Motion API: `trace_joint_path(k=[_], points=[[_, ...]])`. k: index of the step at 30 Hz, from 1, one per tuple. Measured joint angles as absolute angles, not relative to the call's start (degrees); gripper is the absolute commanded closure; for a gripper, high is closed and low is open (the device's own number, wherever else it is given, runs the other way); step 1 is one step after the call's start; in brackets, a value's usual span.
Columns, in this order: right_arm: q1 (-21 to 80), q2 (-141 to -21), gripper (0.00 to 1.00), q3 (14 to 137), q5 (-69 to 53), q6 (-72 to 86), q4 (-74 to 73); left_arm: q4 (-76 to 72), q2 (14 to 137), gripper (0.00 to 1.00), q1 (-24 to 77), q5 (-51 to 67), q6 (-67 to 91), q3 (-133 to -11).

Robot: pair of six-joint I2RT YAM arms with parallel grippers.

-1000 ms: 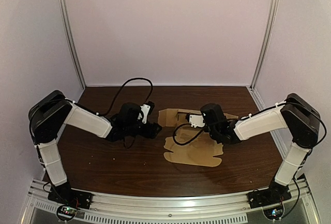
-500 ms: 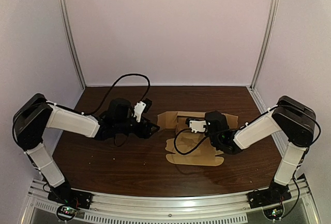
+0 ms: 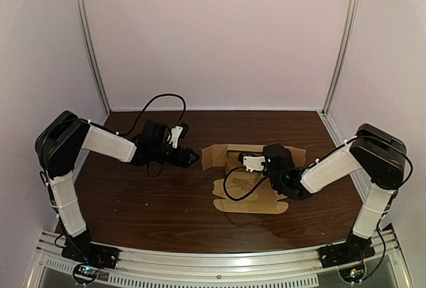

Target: Fold the paper box

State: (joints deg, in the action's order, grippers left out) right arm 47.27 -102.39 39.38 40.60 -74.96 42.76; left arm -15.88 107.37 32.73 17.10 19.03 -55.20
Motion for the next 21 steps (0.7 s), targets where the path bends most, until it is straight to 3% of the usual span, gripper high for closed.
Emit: trace_joint_path(k=[21], points=[[49.19, -105.91, 1.00, 36.32, 43.66, -76.79, 51.27, -19.94, 113.23, 0.33, 40.62, 29.30, 15.88, -59.18]])
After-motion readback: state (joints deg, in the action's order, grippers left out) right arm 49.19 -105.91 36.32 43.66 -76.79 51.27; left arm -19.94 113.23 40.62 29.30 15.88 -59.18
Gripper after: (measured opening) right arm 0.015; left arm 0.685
